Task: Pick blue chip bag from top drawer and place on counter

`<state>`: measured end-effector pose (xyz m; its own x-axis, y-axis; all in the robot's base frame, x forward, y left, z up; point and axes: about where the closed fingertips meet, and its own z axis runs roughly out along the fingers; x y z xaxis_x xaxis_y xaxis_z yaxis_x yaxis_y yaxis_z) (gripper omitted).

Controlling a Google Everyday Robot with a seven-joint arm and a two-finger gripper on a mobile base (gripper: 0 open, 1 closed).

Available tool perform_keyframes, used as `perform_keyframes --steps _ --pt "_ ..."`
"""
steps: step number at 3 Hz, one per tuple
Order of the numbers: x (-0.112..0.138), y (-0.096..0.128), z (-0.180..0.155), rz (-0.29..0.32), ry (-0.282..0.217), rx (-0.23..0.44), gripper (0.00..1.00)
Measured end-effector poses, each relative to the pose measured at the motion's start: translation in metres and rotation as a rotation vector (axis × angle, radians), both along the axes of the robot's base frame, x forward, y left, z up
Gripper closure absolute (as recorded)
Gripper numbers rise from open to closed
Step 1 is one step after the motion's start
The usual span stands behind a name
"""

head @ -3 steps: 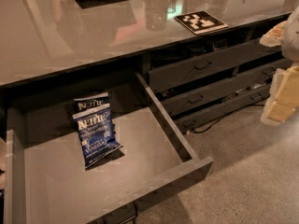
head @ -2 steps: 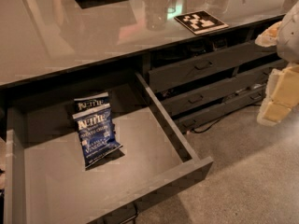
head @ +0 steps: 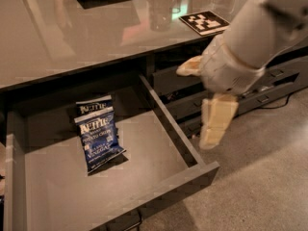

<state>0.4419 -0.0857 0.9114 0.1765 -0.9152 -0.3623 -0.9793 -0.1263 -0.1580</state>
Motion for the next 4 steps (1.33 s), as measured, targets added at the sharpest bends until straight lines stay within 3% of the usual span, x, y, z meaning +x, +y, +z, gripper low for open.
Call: perform_keyframes --steps 1,2,3,4 --pt "-0.008 0.079 -0.015 0.253 -0.008 0.168 0.0" --pt "-0.013 0.14 -0.025 0.384 -0.041 0.298 0.0" --pt "-0.019 0.19 -0.046 0.459 -0.039 0.38 0.0" --pt "-0.026 0.222 -0.076 0.5 0.005 0.406 0.0"
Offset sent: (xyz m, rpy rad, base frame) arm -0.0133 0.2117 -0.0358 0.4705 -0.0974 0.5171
